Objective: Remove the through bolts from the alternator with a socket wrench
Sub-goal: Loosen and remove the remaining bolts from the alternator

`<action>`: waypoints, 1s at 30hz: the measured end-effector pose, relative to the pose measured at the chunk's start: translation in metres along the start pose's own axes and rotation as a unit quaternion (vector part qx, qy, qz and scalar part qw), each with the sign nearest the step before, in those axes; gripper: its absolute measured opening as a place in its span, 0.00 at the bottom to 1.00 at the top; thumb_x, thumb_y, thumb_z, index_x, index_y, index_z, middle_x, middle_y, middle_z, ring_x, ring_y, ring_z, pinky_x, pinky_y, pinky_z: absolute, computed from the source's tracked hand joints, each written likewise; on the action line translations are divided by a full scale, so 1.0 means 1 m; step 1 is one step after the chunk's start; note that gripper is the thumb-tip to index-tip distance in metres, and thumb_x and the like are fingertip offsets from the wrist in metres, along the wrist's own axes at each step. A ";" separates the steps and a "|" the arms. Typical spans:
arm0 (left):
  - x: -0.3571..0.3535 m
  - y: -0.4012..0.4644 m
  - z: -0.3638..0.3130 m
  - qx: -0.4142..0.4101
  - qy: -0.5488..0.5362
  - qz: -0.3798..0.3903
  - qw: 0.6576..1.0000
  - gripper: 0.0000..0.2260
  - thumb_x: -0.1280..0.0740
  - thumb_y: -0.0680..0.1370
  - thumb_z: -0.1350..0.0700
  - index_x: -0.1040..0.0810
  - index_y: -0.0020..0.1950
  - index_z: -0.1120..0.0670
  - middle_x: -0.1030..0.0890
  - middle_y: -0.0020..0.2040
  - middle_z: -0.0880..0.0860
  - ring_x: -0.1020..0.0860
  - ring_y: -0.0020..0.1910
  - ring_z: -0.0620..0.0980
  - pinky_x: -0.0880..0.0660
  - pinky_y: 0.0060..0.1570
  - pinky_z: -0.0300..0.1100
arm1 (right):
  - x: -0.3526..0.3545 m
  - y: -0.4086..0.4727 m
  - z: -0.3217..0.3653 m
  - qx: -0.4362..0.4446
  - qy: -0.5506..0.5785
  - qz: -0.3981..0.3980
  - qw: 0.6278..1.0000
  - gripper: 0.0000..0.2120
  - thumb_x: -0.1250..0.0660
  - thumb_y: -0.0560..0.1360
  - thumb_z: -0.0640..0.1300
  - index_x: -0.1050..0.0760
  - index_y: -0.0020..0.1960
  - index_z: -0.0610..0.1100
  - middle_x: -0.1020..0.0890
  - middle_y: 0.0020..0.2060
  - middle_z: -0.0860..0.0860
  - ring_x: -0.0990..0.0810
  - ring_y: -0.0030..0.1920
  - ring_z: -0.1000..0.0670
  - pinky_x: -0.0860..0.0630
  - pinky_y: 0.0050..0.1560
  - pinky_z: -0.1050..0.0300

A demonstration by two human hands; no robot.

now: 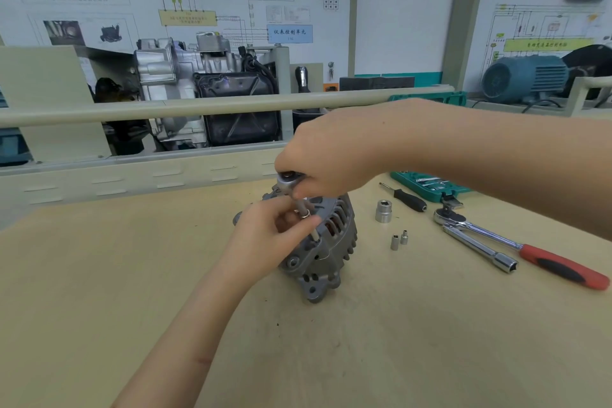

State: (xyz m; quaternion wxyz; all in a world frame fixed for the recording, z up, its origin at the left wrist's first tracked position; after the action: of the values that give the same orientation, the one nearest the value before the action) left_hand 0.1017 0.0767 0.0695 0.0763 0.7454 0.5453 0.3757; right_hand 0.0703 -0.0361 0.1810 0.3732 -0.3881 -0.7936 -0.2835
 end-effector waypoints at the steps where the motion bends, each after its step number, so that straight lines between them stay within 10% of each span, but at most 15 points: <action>1: 0.000 0.000 0.000 -0.002 0.004 0.000 1.000 0.07 0.31 0.72 0.54 0.22 0.39 0.57 0.23 0.31 0.59 0.22 0.35 0.60 0.25 0.41 0.55 | 0.001 -0.001 0.001 0.000 0.002 0.006 1.000 0.11 0.41 0.75 0.53 0.25 0.52 0.50 0.37 0.27 0.58 0.41 0.25 0.59 0.48 0.25 0.62; 7: -0.007 0.001 0.005 -0.003 0.053 -0.043 0.998 0.11 0.30 0.71 0.50 0.26 0.35 0.56 0.29 0.25 0.47 0.31 0.25 0.42 0.34 0.29 0.33 | 0.006 -0.003 0.002 0.000 -0.003 0.006 1.000 0.11 0.39 0.74 0.53 0.25 0.51 0.48 0.37 0.27 0.58 0.42 0.25 0.59 0.48 0.25 0.62; 15: -0.001 0.000 0.003 0.000 0.019 -0.004 1.000 0.09 0.32 0.72 0.52 0.21 0.43 0.59 0.24 0.29 0.57 0.23 0.33 0.57 0.26 0.39 0.52 | 0.010 -0.006 0.007 -0.005 0.007 0.023 1.000 0.12 0.41 0.76 0.52 0.26 0.54 0.48 0.37 0.28 0.57 0.41 0.26 0.59 0.47 0.25 0.63; 24: -0.008 0.000 0.002 -0.008 0.050 -0.036 0.998 0.12 0.32 0.71 0.49 0.22 0.44 0.58 0.23 0.30 0.55 0.27 0.30 0.47 0.31 0.33 0.39 | 0.013 -0.008 0.008 -0.012 -0.013 0.029 0.999 0.06 0.40 0.75 0.52 0.32 0.43 0.50 0.38 0.27 0.56 0.42 0.25 0.57 0.48 0.25 0.61; 30: -0.003 0.000 0.003 0.010 0.017 -0.007 1.000 0.06 0.32 0.72 0.53 0.22 0.41 0.55 0.21 0.30 0.54 0.21 0.34 0.53 0.24 0.41 0.50 | 0.013 -0.012 0.006 -0.008 0.008 0.024 1.000 0.12 0.43 0.77 0.51 0.26 0.54 0.48 0.37 0.28 0.57 0.41 0.26 0.58 0.47 0.25 0.64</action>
State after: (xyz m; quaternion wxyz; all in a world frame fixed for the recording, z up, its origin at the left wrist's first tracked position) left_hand 0.1030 0.0751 0.0664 0.0618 0.7357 0.5556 0.3823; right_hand 0.0529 -0.0325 0.1865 0.3830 -0.4081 -0.7786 -0.2836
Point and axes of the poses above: each hand's wrist, its own y-axis towards the middle knuckle, its own x-axis out of the back of the hand, z = x × y, the point moved 1 cm from there along y, towards the middle knuckle
